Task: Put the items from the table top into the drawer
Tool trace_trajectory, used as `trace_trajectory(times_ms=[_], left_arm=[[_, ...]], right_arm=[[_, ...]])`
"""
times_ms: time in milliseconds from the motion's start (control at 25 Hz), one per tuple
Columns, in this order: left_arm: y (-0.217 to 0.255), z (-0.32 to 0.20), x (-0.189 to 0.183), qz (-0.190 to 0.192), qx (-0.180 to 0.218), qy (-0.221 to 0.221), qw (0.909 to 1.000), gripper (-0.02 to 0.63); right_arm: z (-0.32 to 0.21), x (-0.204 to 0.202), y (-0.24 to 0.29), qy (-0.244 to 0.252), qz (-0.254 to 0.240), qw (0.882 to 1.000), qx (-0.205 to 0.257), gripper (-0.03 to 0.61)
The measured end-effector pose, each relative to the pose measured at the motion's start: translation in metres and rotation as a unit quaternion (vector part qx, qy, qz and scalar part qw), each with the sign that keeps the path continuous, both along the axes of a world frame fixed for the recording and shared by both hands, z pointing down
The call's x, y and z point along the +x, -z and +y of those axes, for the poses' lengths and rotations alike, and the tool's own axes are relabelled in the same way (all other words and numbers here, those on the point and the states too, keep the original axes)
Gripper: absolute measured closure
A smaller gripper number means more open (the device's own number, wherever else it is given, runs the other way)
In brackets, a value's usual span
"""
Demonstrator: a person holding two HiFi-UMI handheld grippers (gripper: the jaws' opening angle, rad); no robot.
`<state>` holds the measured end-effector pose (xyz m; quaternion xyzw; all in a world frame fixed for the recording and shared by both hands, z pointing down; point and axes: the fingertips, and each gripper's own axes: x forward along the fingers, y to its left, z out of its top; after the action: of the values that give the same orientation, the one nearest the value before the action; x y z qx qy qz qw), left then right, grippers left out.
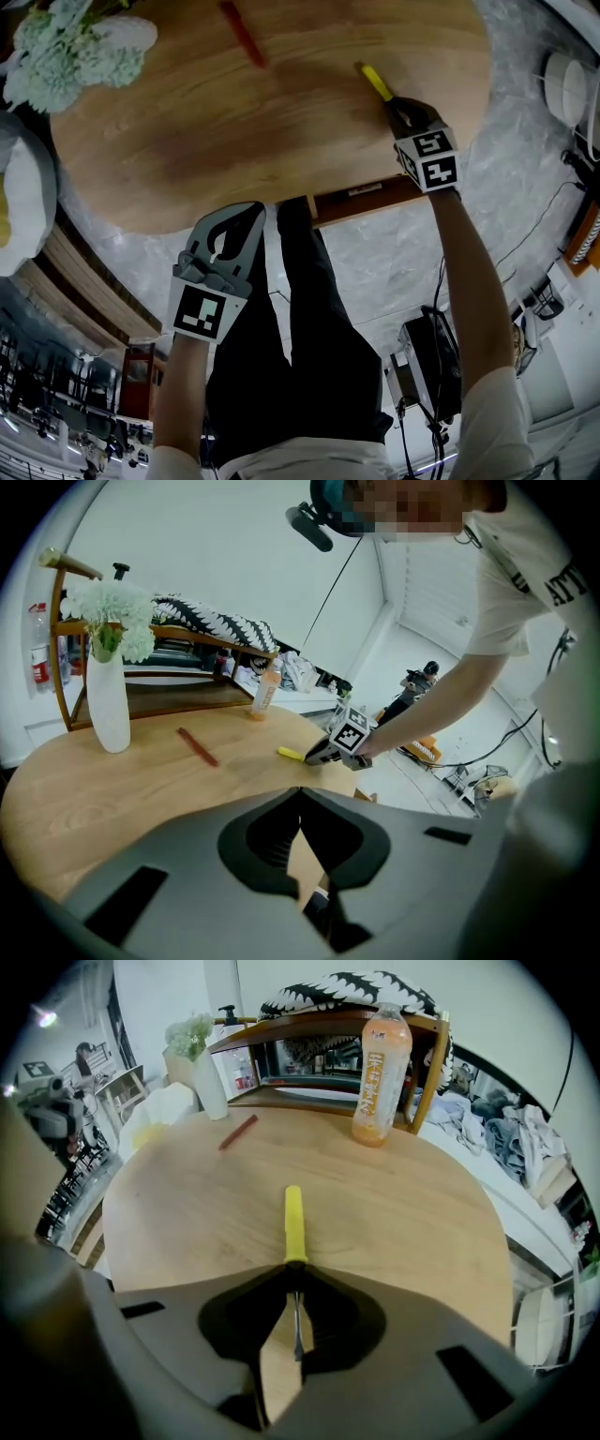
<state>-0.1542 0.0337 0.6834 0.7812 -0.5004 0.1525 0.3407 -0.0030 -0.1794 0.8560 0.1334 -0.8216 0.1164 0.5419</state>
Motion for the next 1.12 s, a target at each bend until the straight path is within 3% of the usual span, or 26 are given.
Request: trace_trajectory(times_ms=[440, 920, 1120], left_arm=[[0.003, -0.005, 0.014, 0.023, -0.015, 0.019, 0.9995, 0.592], [0.007, -0.001, 0.038, 0.024, -0.018, 0.003, 0.9995, 0.592], [0.003, 0.005, 0.053, 0.023, -0.021, -0.010, 0.9995, 0.592]], right_arm=[[0.036, 0.018, 0.021, -0.001, -0.024, 1.000, -0.019, 0.508], [0.078, 0.056, 0.031, -0.006, -0.031, 0.999, -0.031, 0.508], [0.102, 0.070, 0.031, 0.014, -0.032, 0.999, -0.039, 0.508]])
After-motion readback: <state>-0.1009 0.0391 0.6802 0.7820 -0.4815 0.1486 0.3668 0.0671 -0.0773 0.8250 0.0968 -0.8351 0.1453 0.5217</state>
